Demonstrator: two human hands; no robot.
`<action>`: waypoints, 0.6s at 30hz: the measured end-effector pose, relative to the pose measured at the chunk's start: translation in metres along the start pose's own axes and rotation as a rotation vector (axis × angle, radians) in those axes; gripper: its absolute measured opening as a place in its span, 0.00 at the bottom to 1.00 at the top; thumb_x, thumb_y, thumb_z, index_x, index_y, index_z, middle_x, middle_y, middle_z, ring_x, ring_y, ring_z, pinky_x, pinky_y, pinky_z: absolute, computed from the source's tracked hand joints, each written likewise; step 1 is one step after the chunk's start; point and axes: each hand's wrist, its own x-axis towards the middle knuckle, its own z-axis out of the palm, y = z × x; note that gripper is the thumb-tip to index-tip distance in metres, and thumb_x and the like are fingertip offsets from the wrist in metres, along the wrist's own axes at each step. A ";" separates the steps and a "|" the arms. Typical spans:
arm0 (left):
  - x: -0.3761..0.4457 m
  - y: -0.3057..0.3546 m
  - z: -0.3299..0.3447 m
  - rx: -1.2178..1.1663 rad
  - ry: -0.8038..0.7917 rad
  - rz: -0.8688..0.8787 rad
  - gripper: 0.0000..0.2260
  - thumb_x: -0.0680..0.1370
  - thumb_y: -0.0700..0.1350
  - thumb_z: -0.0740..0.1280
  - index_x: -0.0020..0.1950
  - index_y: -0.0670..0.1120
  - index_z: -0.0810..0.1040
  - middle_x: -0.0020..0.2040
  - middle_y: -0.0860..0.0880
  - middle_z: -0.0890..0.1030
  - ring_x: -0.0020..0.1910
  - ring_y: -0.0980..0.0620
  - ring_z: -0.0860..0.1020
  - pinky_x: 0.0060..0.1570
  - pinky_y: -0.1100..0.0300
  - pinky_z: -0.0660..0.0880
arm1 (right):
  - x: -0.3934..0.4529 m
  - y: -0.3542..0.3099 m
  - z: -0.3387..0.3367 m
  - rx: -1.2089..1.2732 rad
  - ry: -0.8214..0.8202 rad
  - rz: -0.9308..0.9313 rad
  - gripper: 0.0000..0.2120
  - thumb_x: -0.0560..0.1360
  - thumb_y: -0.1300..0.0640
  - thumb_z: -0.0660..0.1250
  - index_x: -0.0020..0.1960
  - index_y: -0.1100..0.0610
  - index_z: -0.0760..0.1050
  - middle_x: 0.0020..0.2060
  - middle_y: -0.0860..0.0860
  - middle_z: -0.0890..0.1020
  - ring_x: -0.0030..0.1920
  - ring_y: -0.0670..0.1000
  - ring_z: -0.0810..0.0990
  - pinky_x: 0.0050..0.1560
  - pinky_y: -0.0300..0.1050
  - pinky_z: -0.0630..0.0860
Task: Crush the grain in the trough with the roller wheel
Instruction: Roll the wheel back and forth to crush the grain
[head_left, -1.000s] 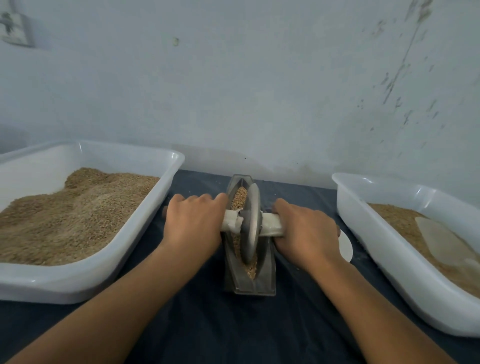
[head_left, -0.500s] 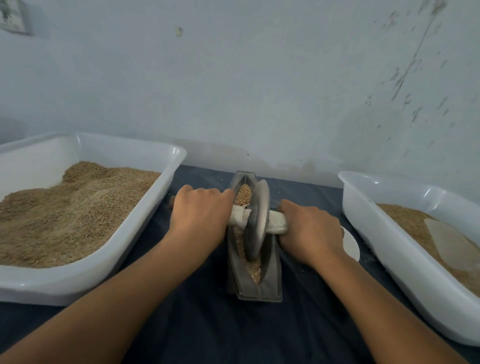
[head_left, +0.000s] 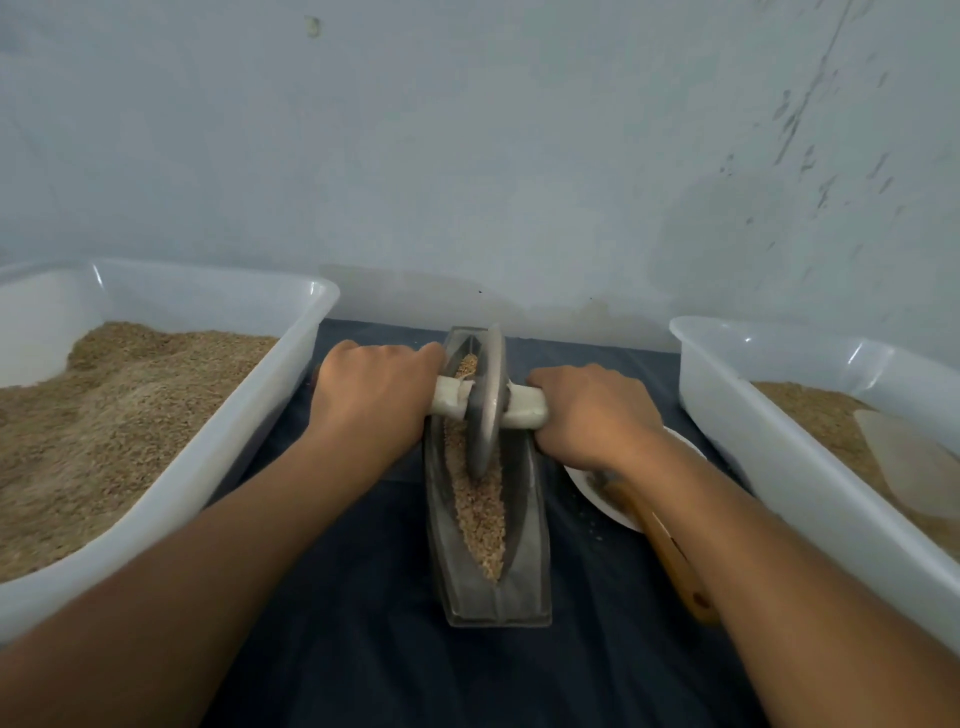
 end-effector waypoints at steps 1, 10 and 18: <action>0.001 0.000 0.001 0.004 0.007 0.000 0.12 0.76 0.49 0.68 0.49 0.54 0.64 0.40 0.54 0.76 0.34 0.51 0.70 0.39 0.54 0.66 | 0.003 0.001 0.000 0.005 -0.020 -0.008 0.05 0.69 0.47 0.65 0.42 0.44 0.69 0.36 0.44 0.77 0.35 0.48 0.75 0.32 0.44 0.66; 0.006 0.000 0.006 -0.012 0.044 -0.034 0.09 0.78 0.49 0.65 0.47 0.56 0.64 0.38 0.55 0.73 0.34 0.52 0.70 0.41 0.55 0.66 | 0.013 0.001 -0.004 0.037 -0.086 -0.030 0.05 0.68 0.49 0.66 0.42 0.44 0.70 0.38 0.44 0.78 0.37 0.50 0.77 0.34 0.46 0.70; -0.014 0.005 -0.006 0.035 0.060 -0.028 0.14 0.75 0.49 0.68 0.50 0.55 0.62 0.41 0.55 0.74 0.35 0.52 0.71 0.40 0.56 0.64 | -0.010 -0.004 0.002 0.022 0.068 -0.004 0.07 0.70 0.49 0.64 0.41 0.44 0.65 0.34 0.46 0.75 0.33 0.51 0.73 0.30 0.45 0.62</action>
